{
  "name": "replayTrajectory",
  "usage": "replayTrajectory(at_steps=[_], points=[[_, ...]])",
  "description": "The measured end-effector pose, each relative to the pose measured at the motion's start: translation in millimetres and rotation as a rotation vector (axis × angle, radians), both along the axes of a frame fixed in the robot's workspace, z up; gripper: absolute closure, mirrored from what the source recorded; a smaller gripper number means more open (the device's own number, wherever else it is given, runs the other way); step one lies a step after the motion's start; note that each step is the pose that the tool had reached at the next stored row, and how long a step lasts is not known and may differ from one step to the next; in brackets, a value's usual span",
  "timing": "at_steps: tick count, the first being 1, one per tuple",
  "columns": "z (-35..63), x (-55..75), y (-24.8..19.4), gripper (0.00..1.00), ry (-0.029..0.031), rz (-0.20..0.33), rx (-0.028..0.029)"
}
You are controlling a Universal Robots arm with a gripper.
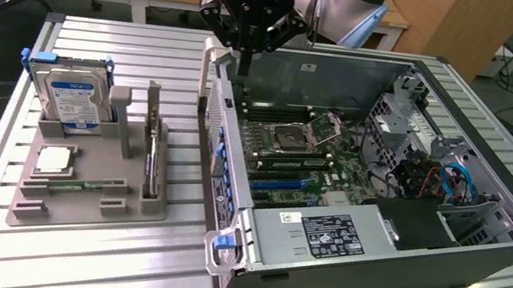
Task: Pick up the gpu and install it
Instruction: 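Reach for the gpu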
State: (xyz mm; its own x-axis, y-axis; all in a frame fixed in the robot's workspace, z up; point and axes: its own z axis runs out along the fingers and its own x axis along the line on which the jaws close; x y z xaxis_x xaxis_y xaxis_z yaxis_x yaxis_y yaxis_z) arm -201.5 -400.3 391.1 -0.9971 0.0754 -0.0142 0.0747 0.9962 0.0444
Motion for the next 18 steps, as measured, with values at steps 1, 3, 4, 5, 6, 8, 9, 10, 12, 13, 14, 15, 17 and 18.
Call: replayTrajectory(at_steps=[1, 3, 4, 5, 6, 8, 9, 10, 12, 13, 14, 15, 17, 18], points=[[-0.1, -0.8, 0.0, 0.90, 0.0005, 0.000, 0.0000], [-0.4, -2.6, 0.0, 0.90, 0.0021, 0.000, 0.0001], [-0.6, -3.3, 0.0, 0.90, 0.0029, 0.000, 0.0001], [-0.6, -3.9, 0.0, 0.90, 0.0039, 0.000, 0.0001], [-0.7, -4.5, 0.0, 0.90, 0.0048, 0.000, 0.0001], [-0.8, -5.4, 0.0, 0.90, 0.0064, 0.000, 0.0000], [-0.8, -5.6, 0.0, 0.90, 0.0072, 0.000, -0.0001], [-0.9, -5.9, 0.0, 0.90, 0.0079, 0.000, -0.0001], [-1.0, -6.5, -0.1, 0.90, 0.0094, 0.000, -0.0001], [-1.1, -6.8, -0.1, 0.90, 0.0103, 0.000, -0.0001], [-1.1, -7.0, -0.1, 0.90, 0.0112, 0.000, -0.0001], [-1.2, -7.3, -0.1, 0.90, 0.0120, 0.000, -0.0001], [-1.4, -7.9, -0.1, 0.90, 0.0138, 0.000, 0.0000], [-1.4, -8.1, -0.1, 0.90, 0.0148, 0.000, 0.0000]])
